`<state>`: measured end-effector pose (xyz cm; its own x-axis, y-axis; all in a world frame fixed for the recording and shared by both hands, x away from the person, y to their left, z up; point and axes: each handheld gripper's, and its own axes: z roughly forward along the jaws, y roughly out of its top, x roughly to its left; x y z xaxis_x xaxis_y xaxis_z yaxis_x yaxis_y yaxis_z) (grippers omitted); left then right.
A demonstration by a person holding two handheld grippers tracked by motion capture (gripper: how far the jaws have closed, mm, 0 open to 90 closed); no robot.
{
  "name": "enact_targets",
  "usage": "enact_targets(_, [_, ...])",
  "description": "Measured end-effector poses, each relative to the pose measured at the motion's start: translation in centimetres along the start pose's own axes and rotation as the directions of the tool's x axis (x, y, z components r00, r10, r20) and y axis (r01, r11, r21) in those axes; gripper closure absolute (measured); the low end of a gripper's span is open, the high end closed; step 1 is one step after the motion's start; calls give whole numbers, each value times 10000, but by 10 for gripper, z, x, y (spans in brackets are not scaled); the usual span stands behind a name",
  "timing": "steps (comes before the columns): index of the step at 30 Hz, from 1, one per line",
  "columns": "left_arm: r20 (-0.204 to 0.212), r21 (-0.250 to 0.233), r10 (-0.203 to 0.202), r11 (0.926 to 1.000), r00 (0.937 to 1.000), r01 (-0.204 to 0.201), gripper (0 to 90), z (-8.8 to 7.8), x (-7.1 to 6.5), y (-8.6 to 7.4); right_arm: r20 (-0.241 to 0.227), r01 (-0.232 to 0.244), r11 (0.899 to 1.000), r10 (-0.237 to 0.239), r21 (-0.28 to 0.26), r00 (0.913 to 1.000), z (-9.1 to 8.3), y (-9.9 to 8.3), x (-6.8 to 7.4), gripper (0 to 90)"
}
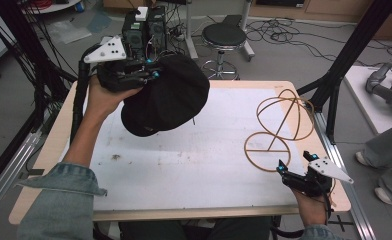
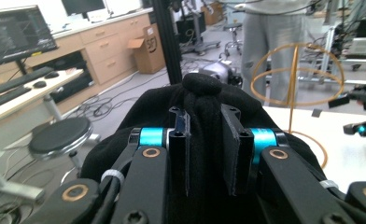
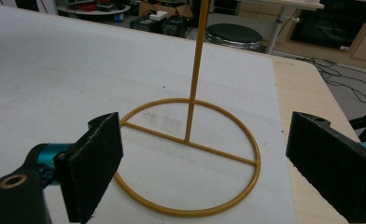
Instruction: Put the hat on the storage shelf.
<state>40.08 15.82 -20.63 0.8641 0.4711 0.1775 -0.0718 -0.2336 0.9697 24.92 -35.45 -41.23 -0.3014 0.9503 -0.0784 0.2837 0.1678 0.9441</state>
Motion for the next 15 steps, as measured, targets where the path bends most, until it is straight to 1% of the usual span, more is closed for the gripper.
enact_targets(3, [207,-105,46,9999,9998,-44,749,12,1,9,-22,-28,10000,28,12,10000,0,0,0,106])
enact_targets(7, [431,-123,174,9998,9989,-169,749,27,2,20,-33,-7,10000,7,28,10000,-1,-1,-1,106])
enact_targets(14, [747,-333,281,9991,9968,-257,748,51,2,37,19,-99,9999,99,27,9999,-2,-2,-3,106])
enact_targets(15, [759,-302,298,9992,9967,-276,748,54,3,39,19,-99,9999,99,27,9999,-2,-2,-3,106])
